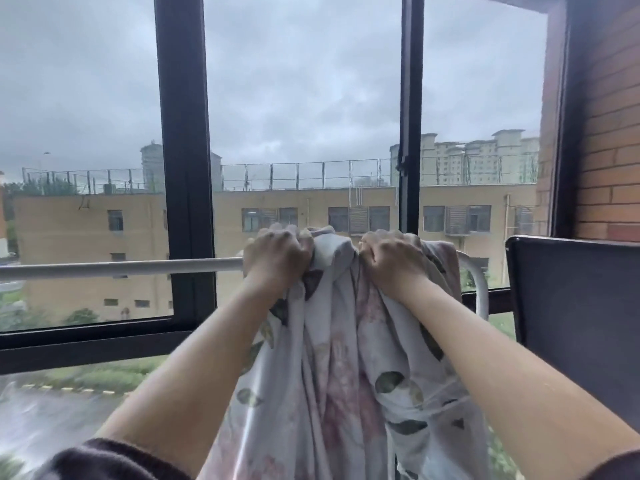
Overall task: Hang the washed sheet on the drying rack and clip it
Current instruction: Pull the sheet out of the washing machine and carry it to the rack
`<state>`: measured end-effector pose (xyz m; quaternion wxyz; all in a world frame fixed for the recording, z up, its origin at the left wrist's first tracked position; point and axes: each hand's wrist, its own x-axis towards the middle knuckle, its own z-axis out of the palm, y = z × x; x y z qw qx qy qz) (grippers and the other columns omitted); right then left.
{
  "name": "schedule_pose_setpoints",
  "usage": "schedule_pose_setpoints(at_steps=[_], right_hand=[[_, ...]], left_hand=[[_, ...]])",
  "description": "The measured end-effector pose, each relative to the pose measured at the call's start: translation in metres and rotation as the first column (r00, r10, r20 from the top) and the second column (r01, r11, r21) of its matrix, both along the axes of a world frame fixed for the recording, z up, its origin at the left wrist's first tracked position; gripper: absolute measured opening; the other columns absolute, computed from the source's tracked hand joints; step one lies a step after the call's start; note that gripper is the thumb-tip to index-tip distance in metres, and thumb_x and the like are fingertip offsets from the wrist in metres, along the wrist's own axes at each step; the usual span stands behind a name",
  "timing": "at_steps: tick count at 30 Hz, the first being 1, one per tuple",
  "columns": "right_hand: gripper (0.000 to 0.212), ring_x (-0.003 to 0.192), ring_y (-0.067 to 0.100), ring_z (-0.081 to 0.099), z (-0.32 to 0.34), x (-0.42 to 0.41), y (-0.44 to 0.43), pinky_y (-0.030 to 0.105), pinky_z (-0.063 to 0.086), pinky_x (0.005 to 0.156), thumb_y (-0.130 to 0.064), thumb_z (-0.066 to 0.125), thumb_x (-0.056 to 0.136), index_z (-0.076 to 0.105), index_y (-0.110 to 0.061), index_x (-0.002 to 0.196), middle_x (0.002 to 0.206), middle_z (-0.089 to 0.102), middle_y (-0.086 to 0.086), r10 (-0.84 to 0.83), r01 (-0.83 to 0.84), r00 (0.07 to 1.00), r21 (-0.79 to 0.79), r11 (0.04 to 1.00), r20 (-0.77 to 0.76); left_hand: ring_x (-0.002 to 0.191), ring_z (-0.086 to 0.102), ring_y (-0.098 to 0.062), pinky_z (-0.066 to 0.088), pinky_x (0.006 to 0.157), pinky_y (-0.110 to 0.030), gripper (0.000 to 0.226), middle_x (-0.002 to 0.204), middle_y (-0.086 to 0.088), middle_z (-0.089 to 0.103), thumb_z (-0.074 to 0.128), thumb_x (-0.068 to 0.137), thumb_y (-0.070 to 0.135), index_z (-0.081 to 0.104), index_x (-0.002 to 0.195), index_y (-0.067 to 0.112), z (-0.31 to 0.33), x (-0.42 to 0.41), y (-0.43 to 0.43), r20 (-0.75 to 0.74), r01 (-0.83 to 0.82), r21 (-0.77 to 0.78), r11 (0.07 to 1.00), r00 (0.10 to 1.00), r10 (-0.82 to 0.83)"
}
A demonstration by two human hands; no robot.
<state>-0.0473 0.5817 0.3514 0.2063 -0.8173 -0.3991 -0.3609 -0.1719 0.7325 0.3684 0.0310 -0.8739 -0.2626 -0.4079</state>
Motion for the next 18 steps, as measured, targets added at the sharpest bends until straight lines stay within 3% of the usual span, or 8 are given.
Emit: schedule_pose_setpoints(at_steps=[2,4,7,11,13,18], right_hand=[[0.041,0.125,0.023,0.04,-0.014,-0.005,-0.006,0.048,0.018,0.11,-0.041,0.02,0.093,0.049,-0.025,0.117,0.128,0.052,0.0,0.014,-0.014,1.0,-0.007,1.0,0.014],[0.05,0.14,0.023,0.022,-0.033,-0.012,-0.018,0.051,0.004,0.115,-0.041,0.022,0.091,0.036,-0.026,0.137,0.147,0.035,0.0,0.024,-0.023,0.998,-0.015,1.0,0.056],[0.053,0.146,0.026,0.009,-0.068,-0.027,-0.039,0.054,0.001,0.116,-0.038,0.035,0.093,0.03,-0.029,0.145,0.156,0.021,0.002,0.062,-0.063,0.994,0.004,0.998,0.09],[0.052,0.141,0.031,0.027,-0.122,-0.041,-0.084,0.058,0.023,0.111,-0.029,0.05,0.09,0.04,-0.024,0.14,0.153,0.029,0.006,0.09,-0.09,0.992,0.001,0.996,0.085],[0.052,0.142,0.029,0.026,-0.152,-0.044,-0.117,0.053,0.024,0.113,-0.032,0.046,0.092,0.037,-0.024,0.143,0.154,0.029,0.006,0.118,-0.117,0.993,-0.005,0.993,0.01],[0.054,0.145,0.021,0.018,-0.217,-0.043,-0.209,0.047,0.021,0.116,-0.037,0.038,0.096,0.027,-0.026,0.148,0.158,0.017,-0.001,0.101,-0.111,0.964,-0.028,0.993,-0.244]], left_hand=[[0.114,0.049,-0.03,0.035,0.095,-0.046,0.047,0.13,-0.01,0.051,0.023,0.095,0.044,0.054,0.122,0.019,-0.024,-0.006,-0.006,0.071,-0.025,0.131,0.991,0.997,0.016],[0.135,0.031,-0.029,0.017,0.111,-0.052,0.051,0.148,-0.007,0.033,0.027,0.093,0.044,0.035,0.141,0.026,-0.049,-0.014,-0.017,0.112,0.0,0.172,0.985,0.993,-0.02],[0.147,-0.002,-0.027,-0.005,0.116,-0.054,0.063,0.16,-0.004,0.007,0.025,0.092,0.044,0.011,0.151,0.028,-0.088,-0.024,-0.041,0.195,0.046,0.167,0.985,0.978,-0.079],[0.146,-0.008,-0.03,0.001,0.114,-0.06,0.068,0.16,-0.008,-0.001,0.036,0.089,0.034,0.011,0.151,0.022,-0.147,-0.032,-0.094,0.144,0.099,0.026,0.995,0.984,-0.101],[0.147,-0.002,-0.03,0.003,0.114,-0.061,0.066,0.16,-0.009,0.003,0.039,0.088,0.03,0.016,0.15,0.022,-0.179,-0.027,-0.126,0.093,0.118,-0.049,0.992,0.989,-0.114],[0.146,0.011,-0.023,0.029,0.11,-0.055,0.065,0.159,0.0,0.01,0.037,0.087,0.031,0.019,0.148,0.018,-0.24,-0.012,-0.218,0.084,0.266,-0.278,0.923,0.964,-0.253]])
